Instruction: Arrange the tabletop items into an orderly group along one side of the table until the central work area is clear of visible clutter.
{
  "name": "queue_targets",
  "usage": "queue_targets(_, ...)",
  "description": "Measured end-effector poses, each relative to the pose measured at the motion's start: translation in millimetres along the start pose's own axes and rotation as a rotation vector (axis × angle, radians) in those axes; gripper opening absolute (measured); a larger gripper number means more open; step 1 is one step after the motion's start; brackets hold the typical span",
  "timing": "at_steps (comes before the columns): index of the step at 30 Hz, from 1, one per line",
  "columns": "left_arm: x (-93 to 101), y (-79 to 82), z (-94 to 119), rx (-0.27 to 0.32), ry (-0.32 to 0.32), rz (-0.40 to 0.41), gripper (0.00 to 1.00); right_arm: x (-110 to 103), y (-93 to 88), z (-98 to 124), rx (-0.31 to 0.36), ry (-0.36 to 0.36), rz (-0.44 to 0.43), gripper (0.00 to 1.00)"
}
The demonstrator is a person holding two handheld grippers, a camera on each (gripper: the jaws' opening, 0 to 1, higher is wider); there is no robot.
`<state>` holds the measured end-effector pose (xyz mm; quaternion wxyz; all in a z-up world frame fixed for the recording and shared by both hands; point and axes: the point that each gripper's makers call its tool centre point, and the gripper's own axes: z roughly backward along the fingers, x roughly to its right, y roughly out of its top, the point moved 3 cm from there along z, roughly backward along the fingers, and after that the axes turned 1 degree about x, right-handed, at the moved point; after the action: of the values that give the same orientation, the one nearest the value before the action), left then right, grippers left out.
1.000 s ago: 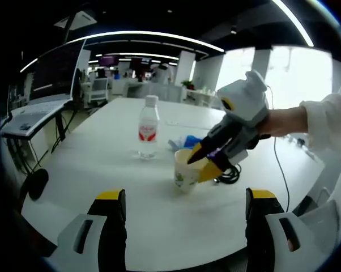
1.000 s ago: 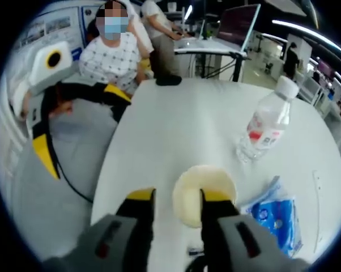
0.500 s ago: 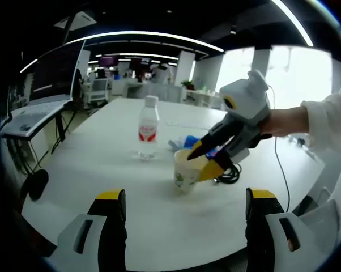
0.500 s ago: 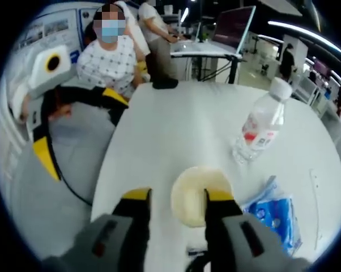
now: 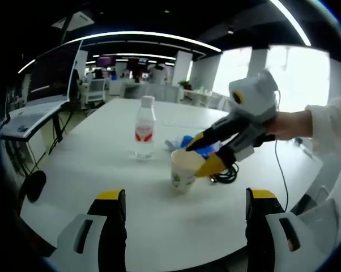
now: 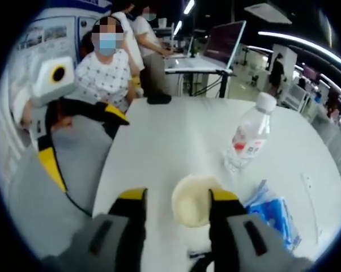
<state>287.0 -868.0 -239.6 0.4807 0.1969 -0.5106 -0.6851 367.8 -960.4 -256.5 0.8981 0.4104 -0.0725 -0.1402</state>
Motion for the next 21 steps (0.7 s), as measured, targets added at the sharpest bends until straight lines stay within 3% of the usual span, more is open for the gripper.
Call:
queue_targets(8,4.0,-1.4,-1.5,-0.009,-0.016,-0.019,0.84,0.9,8.7,14.7,0.097,-0.050,-0.019,0.45)
queue_targets(13,7.3,-1.9,-2.0,-0.014,-0.028,-0.029,0.84,-2.7,6.6,25.6,0.129,-0.062,-0.046,0.47)
queue_targets(21,12.0,-2.2,-1.4,-0.016,-0.050,-0.041,0.84,-7.0,-1.3,41.7,0.167,-0.140,-0.093,0.54)
